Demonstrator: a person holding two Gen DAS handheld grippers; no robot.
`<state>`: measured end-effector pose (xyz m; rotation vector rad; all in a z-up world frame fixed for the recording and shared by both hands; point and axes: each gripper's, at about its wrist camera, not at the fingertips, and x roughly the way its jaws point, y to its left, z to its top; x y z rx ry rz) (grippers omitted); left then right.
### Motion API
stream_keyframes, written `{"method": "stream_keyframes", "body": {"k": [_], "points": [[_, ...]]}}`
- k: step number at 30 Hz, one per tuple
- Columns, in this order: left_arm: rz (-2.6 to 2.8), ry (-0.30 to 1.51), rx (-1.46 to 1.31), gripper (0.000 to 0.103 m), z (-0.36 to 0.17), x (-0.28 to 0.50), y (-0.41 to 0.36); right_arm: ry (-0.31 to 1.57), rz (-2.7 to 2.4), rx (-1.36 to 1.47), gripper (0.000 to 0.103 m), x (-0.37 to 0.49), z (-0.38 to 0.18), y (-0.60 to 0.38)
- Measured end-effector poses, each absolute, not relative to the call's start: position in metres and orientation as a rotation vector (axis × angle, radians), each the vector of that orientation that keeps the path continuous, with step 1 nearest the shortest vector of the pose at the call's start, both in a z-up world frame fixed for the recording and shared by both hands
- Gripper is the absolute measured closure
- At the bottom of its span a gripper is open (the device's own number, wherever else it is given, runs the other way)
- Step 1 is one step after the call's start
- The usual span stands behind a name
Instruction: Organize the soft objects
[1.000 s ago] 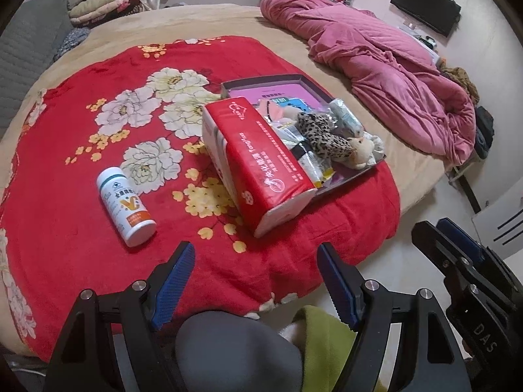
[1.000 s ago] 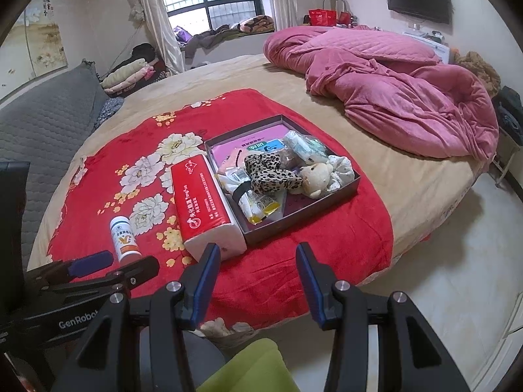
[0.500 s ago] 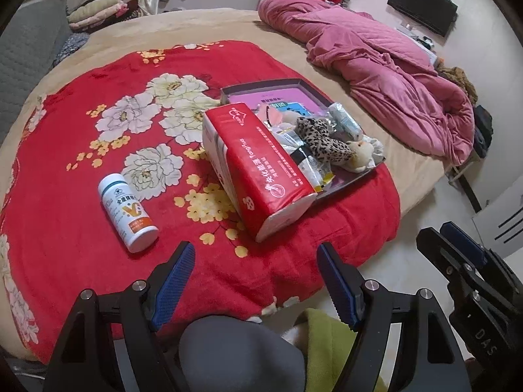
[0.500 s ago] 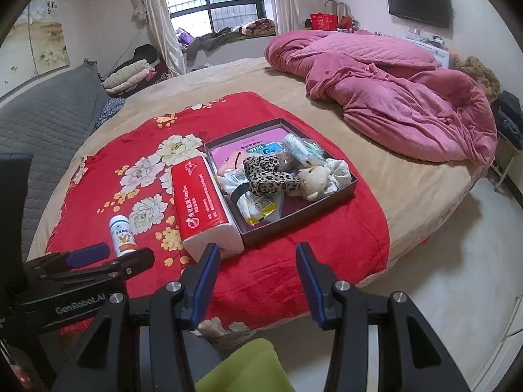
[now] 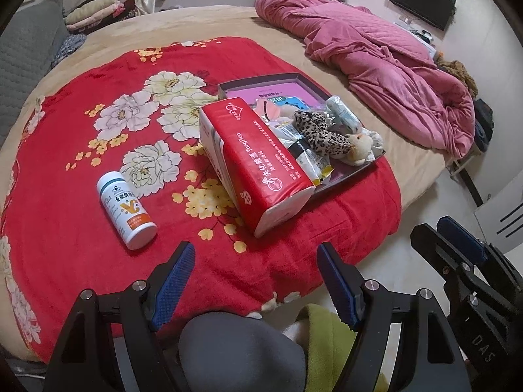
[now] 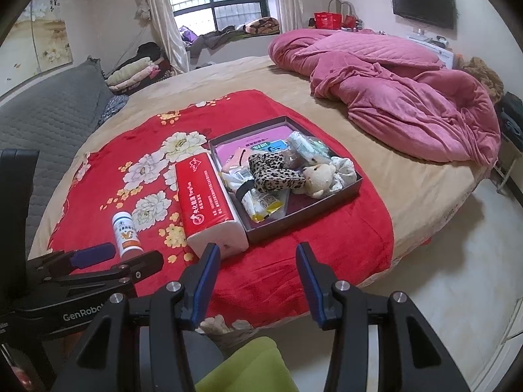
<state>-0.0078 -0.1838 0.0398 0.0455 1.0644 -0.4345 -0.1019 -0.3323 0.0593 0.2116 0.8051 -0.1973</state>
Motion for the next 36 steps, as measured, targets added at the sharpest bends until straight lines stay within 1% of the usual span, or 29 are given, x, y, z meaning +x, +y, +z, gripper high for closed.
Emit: {"method": "stream_keyframes", "body": {"k": [21,36], "points": [[-0.470,1.040,0.031,0.025,0.050,-0.011,-0.181,0.797,-0.193,0.206,0.055,-0.102,0.062,-0.329],[-0.449,1.017,0.104,0.025,0.052,-0.017,-0.187,0.790,-0.182,0.193,0.055,-0.102,0.067,-0.329]]}}
